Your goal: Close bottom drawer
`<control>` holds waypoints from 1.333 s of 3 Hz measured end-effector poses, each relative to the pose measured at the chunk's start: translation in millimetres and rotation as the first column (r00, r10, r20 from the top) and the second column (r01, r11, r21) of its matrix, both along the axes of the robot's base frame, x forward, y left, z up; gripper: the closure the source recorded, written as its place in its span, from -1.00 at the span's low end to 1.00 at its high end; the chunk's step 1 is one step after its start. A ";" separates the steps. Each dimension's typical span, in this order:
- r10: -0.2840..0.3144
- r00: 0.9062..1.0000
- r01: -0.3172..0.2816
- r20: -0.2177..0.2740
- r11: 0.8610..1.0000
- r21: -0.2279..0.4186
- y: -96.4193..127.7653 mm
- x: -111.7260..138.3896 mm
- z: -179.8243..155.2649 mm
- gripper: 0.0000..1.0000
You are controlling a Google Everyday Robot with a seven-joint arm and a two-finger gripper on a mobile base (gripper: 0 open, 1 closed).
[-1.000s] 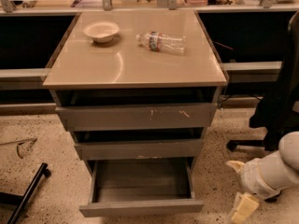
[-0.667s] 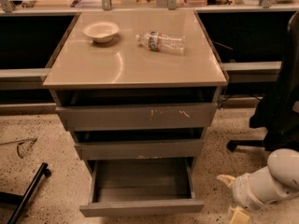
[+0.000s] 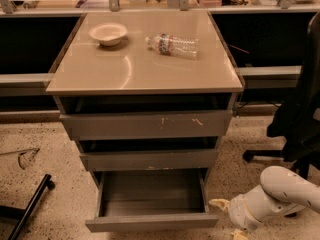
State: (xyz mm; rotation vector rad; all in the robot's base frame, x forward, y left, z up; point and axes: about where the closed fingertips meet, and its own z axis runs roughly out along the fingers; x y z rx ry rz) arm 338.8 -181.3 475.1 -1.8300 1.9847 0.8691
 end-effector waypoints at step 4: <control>0.035 0.997 -0.043 0.065 0.990 0.137 57.3 11.3 -116.9 -1.00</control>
Offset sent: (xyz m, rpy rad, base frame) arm -0.0009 0.0169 -0.0419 0.0599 0.0297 0.0182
